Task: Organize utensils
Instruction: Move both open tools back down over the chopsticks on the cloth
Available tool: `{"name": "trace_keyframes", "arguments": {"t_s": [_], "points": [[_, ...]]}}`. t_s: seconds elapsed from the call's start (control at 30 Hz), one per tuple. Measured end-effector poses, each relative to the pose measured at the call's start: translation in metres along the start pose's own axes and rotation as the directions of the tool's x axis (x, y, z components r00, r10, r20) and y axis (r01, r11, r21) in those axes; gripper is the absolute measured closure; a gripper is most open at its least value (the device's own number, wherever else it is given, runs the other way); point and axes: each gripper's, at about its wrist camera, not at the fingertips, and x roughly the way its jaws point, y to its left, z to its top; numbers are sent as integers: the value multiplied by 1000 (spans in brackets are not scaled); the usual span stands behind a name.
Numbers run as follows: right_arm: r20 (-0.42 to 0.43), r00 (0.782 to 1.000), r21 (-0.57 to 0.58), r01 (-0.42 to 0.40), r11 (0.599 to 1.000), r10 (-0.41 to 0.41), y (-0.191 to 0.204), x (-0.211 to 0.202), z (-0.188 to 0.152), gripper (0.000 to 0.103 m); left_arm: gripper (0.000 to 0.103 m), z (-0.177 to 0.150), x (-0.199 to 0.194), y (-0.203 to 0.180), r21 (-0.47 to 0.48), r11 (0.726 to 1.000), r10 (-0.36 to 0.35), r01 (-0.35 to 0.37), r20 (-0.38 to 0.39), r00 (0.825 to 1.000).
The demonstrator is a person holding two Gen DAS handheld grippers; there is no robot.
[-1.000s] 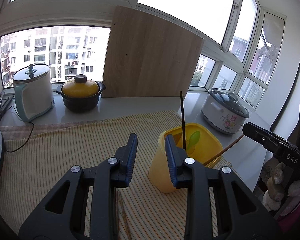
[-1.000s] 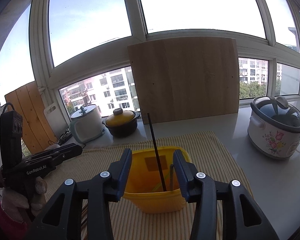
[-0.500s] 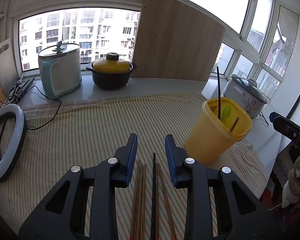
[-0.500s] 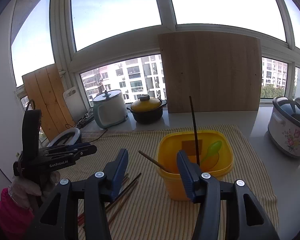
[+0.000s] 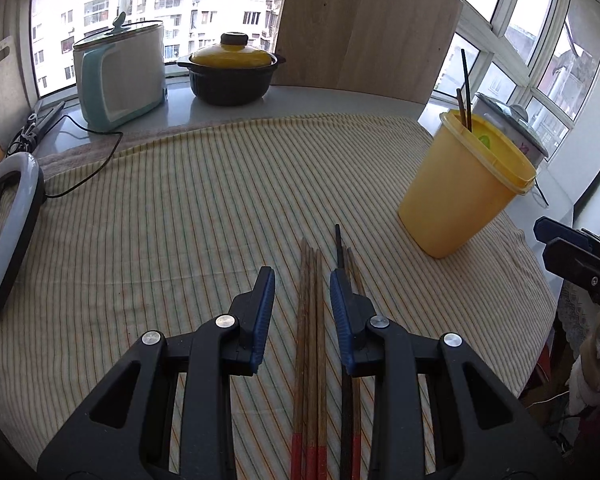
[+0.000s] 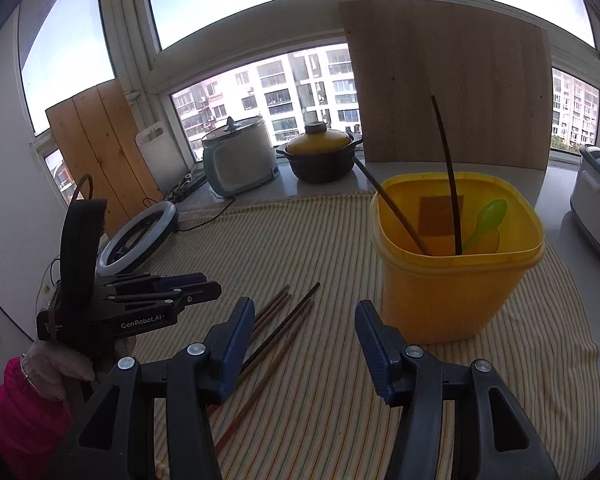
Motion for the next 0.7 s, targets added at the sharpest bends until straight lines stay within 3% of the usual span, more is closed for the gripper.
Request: {"name": "trace_keyframes", "arguments": {"t_s": [0.27,0.3,0.53,0.7], "points": [[-166,986,46,-3,999,10,-5,51,-25,49,75,-16,23,10,-8,1000,-26,26,-106,994],[-179,984,47,-3,999,12,-5,55,-27,51,79,-17,26,10,0,1000,-23,23,-119,993],[-227,973,61,-11,998,24,-2,71,-33,63,88,-21,44,8,47,999,10,-1,-184,983],[-243,970,64,-13,998,28,-2,75,-32,64,90,-21,50,5,59,998,11,1,-206,978]]}}
